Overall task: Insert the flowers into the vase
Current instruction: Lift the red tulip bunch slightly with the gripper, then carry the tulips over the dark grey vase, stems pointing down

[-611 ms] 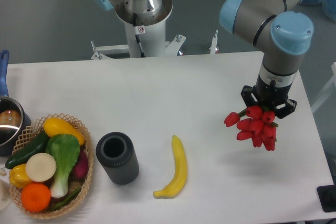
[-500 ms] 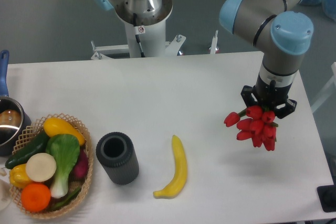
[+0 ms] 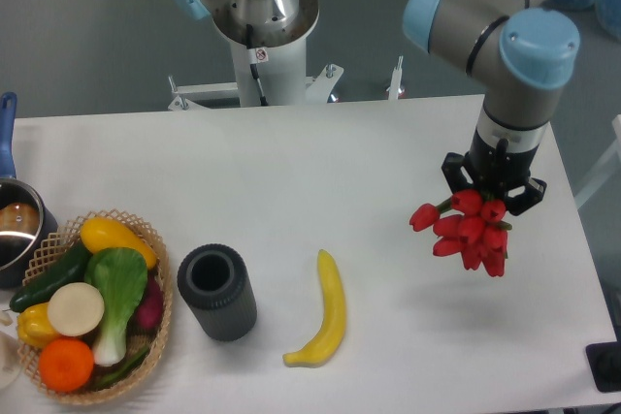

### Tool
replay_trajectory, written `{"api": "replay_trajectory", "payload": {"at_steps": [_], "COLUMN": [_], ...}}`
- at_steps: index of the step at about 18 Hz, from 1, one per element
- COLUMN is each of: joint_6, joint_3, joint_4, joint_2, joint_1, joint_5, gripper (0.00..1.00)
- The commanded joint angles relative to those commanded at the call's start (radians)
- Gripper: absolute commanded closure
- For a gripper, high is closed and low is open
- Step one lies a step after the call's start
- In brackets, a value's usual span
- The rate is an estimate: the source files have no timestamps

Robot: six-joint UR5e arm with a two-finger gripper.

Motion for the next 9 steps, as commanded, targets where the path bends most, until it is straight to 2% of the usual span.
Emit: {"api": "replay_trajectory", "payload": {"at_steps": [2,4,7,9], "joint_6": [-0.029,-0.095,-0.191,-0.204], "joint_3": [-0.012,-0.018,-0.021,-0.041], "joint_4": [0.027,0.105,0.202,0.273], "joint_2": [0.049,0.071,0.078,0.075], "joint_1": [-0.005,-0.020,-0.047,-0.067], "joint_5": [-0.097,-0.228,-0.379,-0.480], "gripper": [1.00,1.00,1.00,1.00]}}
